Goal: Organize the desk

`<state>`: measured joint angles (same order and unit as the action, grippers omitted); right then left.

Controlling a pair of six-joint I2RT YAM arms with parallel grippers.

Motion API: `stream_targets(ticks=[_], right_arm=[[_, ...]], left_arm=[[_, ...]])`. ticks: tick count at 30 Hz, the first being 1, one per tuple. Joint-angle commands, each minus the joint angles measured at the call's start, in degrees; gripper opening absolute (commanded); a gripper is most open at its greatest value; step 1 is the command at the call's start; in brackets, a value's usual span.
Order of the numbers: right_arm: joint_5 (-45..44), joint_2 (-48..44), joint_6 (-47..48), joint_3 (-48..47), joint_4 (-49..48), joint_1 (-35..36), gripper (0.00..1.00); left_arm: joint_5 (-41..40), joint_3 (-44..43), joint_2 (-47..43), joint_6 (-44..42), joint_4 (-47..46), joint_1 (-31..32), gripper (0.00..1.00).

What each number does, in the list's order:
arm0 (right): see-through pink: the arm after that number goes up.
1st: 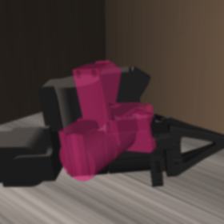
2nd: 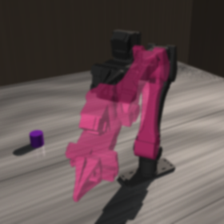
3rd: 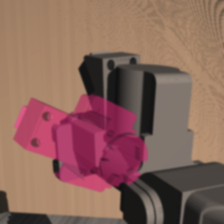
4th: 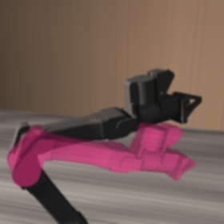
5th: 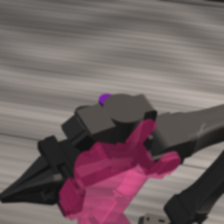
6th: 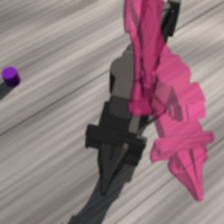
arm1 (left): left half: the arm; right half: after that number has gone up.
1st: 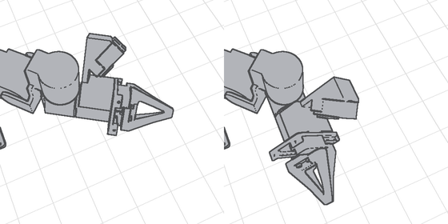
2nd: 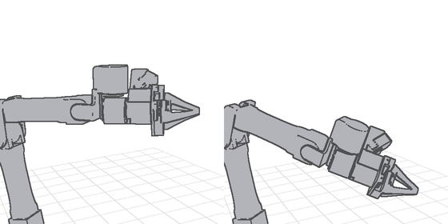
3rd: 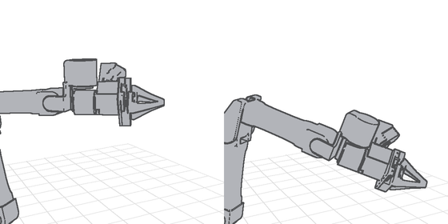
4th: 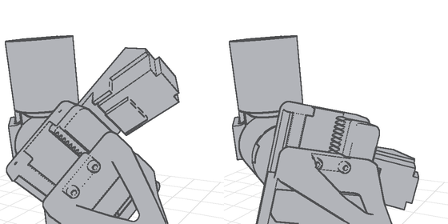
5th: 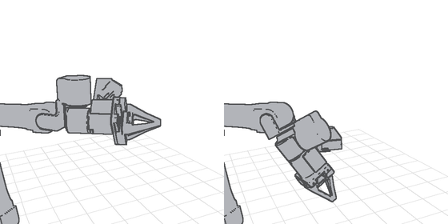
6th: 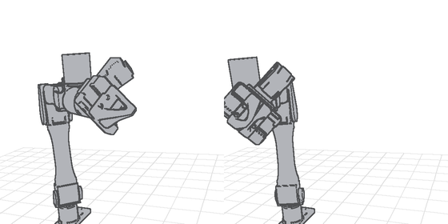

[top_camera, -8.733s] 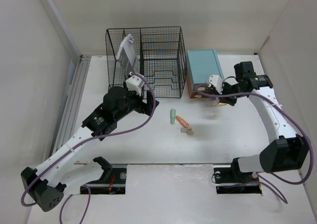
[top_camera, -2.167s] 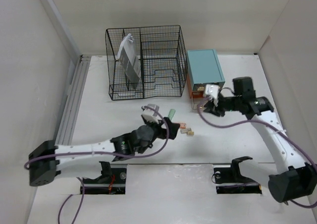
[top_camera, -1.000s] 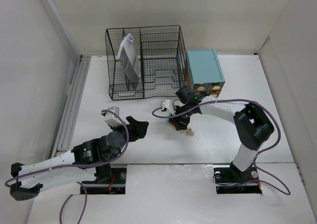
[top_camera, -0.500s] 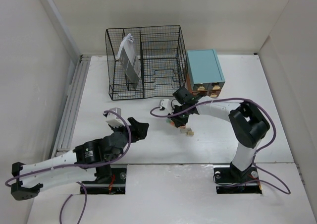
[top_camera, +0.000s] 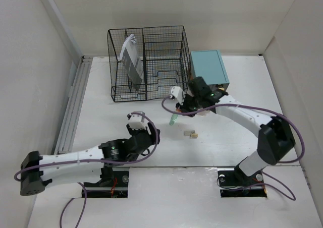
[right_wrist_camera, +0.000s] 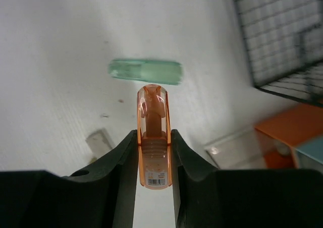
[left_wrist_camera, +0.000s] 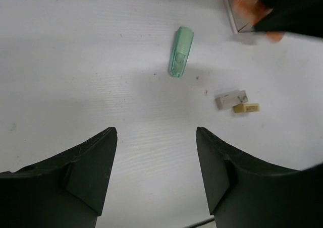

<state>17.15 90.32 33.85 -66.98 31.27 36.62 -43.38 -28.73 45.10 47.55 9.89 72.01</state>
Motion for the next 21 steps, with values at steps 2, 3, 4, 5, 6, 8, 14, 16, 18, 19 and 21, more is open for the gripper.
stream_targets(ticks=[2,3,4,5,6,8,14,16,18,19,21], right_arm=[[-3.6,-5.9,0.7,-2.5,-0.8,-6.1,0.00],[-4.8,-6.6,0.7,-2.5,-1.3,-6.9,0.00],[-6.2,-7.2,0.7,-2.5,-1.3,-7.7,0.00],[-9.1,-7.8,0.7,-2.5,-1.3,-9.1,0.00],[-10.1,-7.8,0.7,-2.5,-1.3,-10.0,0.00],[-10.1,-7.8,0.7,-3.2,-0.7,-11.8,0.00],[-9.5,-4.9,2.5,-5.7,0.5,-15.4,0.00],[-10.0,-3.3,2.5,-5.7,0.6,-16.0,0.00],[-10.0,-2.3,3.2,-6.2,0.6,-16.7,0.00],[-10.0,-1.6,3.2,-6.2,0.6,-16.7,0.01],[-10.0,-0.8,3.8,-6.8,1.2,-16.7,0.03]], left_arm=[[2.3,-1.0,7.9,-5.4,-10.8,-1.7,0.59],[3.3,-1.6,9.5,-7.1,-12.4,-2.7,0.58],[5.5,-2.1,12.9,-8.1,-15.6,-4.5,0.56],[6.6,-2.7,14.6,-9.0,-16.8,-5.5,0.56],[7.7,-3.4,16.4,-9.7,-17.9,-6.3,0.55],[9.7,-6.0,21.8,-11.9,-20.3,-7.7,0.55],[13.1,-12.2,33.3,-16.0,-25.9,-10.7,0.55],[14.5,-13.5,35.6,-17.6,-26.9,-11.5,0.55],[15.9,-15.0,38.4,-18.2,-27.6,-12.1,0.55],[15.9,-15.6,39.2,-18.2,-27.6,-12.2,0.55],[16.5,-16.7,41.5,-18.9,-27.6,-12.8,0.56]])
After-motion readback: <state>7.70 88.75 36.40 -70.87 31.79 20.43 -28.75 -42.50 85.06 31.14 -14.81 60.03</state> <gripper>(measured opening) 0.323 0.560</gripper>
